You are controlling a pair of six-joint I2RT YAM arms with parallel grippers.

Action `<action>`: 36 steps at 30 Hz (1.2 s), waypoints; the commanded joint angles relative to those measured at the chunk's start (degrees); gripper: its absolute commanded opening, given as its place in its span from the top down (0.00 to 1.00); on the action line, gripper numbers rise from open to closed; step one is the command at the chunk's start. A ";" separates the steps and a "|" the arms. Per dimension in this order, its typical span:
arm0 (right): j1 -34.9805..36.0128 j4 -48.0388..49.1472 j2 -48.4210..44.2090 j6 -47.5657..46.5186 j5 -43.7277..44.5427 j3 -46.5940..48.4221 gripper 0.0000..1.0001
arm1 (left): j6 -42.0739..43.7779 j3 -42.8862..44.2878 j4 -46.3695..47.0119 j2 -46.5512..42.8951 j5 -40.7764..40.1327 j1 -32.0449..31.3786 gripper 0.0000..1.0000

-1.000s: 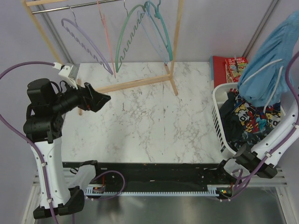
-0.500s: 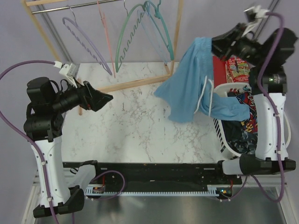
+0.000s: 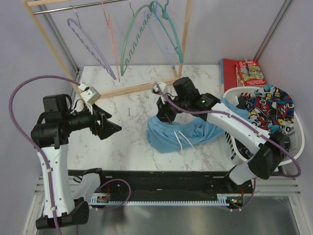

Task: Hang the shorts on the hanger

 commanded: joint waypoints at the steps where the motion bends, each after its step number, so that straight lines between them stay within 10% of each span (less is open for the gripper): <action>1: 7.23 4.69 6.73 -3.94 9.20 3.02 1.00 | 15.50 -6.73 -7.95 1.89 -0.97 0.25 0.09; 11: 17.26 10.76 25.89 3.00 22.13 16.56 0.97 | 12.89 -14.56 -0.48 -1.01 -4.75 0.25 0.12; 13: 17.17 9.45 27.05 4.24 21.53 17.61 0.71 | 12.53 -14.74 0.05 0.39 -5.63 0.43 0.12; 15: 16.56 5.34 26.97 3.45 20.82 17.97 0.22 | 12.96 -14.83 -0.12 1.45 -5.54 0.60 0.12; 17: 14.81 1.82 24.78 -0.41 20.38 17.36 0.05 | 14.27 -15.00 -0.56 2.76 -5.81 0.69 0.13; 36: -10.25 -15.61 9.99 -18.70 11.95 -4.44 0.02 | 28.17 -28.62 7.94 11.82 -15.81 -5.71 0.10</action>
